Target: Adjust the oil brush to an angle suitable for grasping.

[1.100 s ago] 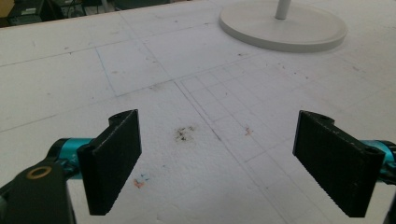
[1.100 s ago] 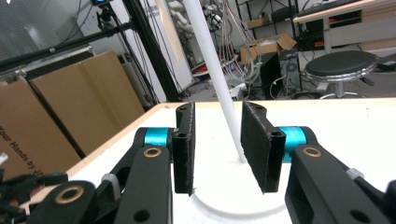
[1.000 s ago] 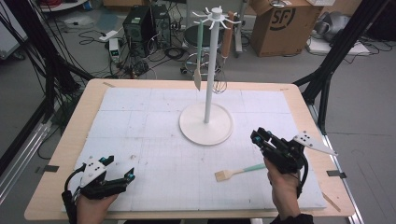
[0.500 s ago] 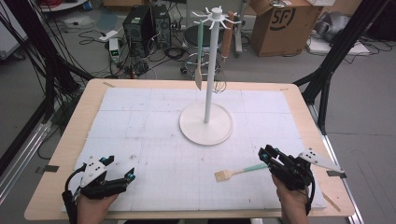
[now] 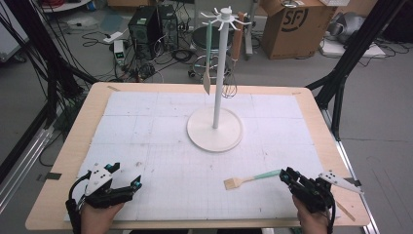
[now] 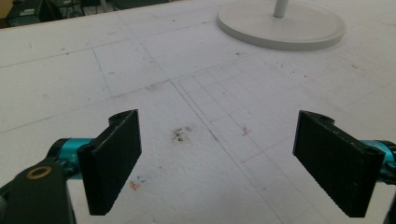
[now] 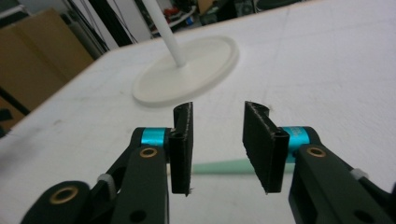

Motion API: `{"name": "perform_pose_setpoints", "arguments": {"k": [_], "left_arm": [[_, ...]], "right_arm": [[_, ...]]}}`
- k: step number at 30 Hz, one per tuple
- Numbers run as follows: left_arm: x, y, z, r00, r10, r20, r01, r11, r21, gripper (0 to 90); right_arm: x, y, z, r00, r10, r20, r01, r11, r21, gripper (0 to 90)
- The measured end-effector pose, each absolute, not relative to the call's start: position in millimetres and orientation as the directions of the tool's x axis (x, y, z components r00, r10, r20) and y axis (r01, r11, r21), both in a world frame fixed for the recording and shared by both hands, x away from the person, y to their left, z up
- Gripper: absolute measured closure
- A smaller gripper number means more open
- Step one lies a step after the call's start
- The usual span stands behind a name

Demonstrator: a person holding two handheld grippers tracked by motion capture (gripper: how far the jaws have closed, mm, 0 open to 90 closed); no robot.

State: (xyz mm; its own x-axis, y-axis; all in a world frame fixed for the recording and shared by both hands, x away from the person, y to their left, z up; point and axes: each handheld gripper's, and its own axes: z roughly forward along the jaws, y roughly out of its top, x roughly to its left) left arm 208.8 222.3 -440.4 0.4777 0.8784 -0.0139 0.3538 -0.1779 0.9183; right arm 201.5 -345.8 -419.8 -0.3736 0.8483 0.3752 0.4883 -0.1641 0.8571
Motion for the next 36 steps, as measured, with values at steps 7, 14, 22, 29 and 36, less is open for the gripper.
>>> {"name": "perform_pose_setpoints", "arguments": {"k": [7,14,22,29,36], "left_arm": [[209.2,220.8,-440.8,0.482,0.876,-0.009,0.352,-0.184,0.918,15.9],[209.2,220.5,-440.7,0.485,0.874,-0.006,0.355,-0.191,0.915,15.9],[209.3,220.6,-440.8,0.485,0.874,-0.007,0.355,-0.19,0.916,15.9],[209.5,220.8,-441.1,0.485,0.875,-0.007,0.355,-0.189,0.916,15.9],[208.5,221.0,-440.7,0.481,0.877,-0.005,0.351,-0.187,0.917,15.9]], "right_arm": [[199.4,-350.6,-427.9,-0.351,0.859,0.374,0.555,-0.13,0.821,87.8],[208.7,-350.6,-437.2,-0.292,0.87,0.397,0.658,-0.118,0.743,89.6],[227.7,-351.5,-450.8,-0.204,0.9,0.386,0.742,-0.115,0.66,89.7],[246.0,-345.2,-453.6,-0.175,0.918,0.356,0.755,-0.107,0.647,89.7],[264.1,-334.6,-453.3,-0.171,0.916,0.363,0.764,-0.11,0.636,89.7]]}}
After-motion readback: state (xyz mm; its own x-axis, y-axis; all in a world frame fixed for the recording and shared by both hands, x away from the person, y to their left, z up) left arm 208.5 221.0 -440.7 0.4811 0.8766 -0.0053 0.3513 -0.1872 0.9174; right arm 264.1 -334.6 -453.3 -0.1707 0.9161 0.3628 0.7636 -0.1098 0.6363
